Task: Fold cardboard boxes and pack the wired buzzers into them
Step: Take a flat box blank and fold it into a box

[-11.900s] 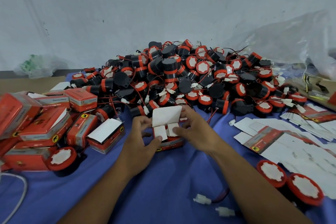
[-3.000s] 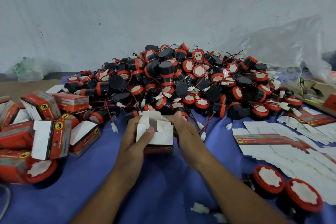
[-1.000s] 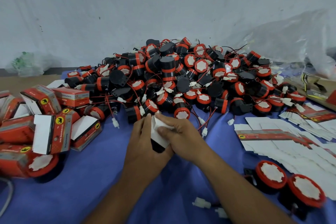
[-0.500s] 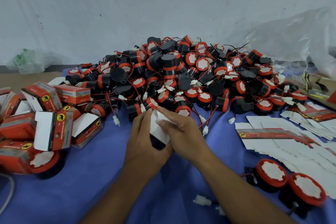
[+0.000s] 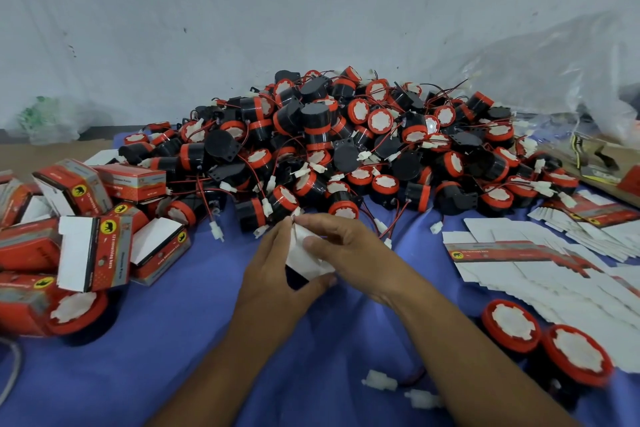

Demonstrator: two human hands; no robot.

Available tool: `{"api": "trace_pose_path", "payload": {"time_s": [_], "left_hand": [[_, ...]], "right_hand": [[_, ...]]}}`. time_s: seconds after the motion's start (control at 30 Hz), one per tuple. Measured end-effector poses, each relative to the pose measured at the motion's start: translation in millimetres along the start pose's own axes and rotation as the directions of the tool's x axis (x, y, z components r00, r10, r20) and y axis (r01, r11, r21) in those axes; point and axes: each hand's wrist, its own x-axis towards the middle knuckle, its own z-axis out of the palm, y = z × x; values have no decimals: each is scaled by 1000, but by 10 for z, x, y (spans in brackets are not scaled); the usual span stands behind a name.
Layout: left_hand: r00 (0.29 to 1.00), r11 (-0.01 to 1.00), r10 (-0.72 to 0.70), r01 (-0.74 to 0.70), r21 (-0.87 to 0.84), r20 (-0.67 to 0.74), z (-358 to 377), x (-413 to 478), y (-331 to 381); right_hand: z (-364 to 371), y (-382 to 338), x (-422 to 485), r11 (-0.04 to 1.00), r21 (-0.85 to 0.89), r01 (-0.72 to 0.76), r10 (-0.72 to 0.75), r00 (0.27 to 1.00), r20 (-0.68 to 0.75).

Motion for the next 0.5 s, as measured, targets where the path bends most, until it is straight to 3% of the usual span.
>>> {"api": "trace_pose_path", "payload": {"time_s": [0.07,0.13,0.23,0.37,0.5], "left_hand": [[1000,1000,12,-12,-14,28,-14,4,-17],[998,998,47,-46,-33,34,-45,3,-40],[999,991,-29,33,-134,32,-130,34,-55],[978,966,-143,171,-192,152,-212,106,-134],[964,987,-75,108,-117,255,-271,116,-197]], "right_hand": [[-32,-21,-11,996,-81,24,-20,999,40],[-57,-33,-24,999,-43,-13,16,998,59],[-96,-27,-39,998,-35,-59,61,995,79],[-90,-20,-55,997,-67,45,-35,989,146],[-15,-9,-63,938,-274,213,-180,974,141]]}}
